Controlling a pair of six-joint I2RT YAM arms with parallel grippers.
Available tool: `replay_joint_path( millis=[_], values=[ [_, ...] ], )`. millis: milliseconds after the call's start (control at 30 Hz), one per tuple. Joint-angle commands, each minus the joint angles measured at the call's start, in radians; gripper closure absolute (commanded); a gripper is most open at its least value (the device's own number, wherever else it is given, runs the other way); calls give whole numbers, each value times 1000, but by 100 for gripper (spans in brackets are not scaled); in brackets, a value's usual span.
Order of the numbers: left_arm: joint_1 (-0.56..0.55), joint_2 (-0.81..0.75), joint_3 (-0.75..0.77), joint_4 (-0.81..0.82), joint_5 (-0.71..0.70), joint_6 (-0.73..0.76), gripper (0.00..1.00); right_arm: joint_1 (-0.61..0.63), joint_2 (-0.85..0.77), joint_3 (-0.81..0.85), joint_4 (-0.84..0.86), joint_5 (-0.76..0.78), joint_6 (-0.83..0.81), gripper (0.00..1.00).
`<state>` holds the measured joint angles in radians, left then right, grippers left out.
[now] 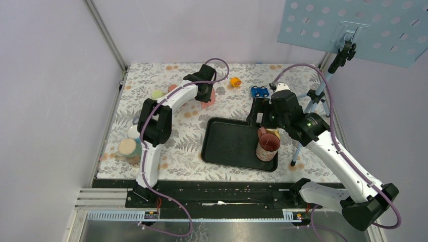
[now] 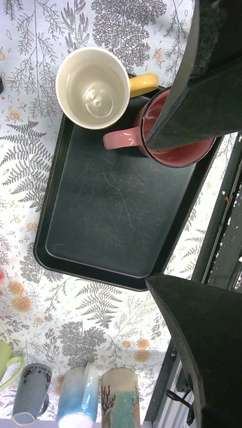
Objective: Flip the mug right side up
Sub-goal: Turn over the cup at the center of the board.
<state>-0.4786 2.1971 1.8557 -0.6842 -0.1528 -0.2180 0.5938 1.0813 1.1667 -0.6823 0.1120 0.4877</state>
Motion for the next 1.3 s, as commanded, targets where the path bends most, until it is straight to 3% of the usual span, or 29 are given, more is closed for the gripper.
replay_joint_path(
  millis=[0,500,933,1267],
  values=[
    [6,-30,37,50,-26,2,100,8,-8,-7,30,3,12,0],
    [6,-361,-175,239,123,-107,100,8,-45,-60,180,-95,76,0],
    [7,-608,-283,367,468,-271,100,7,-54,-210,638,-349,243,0],
    [6,-702,-326,476,679,-422,100,-44,8,-265,918,-479,325,0]
  ],
)
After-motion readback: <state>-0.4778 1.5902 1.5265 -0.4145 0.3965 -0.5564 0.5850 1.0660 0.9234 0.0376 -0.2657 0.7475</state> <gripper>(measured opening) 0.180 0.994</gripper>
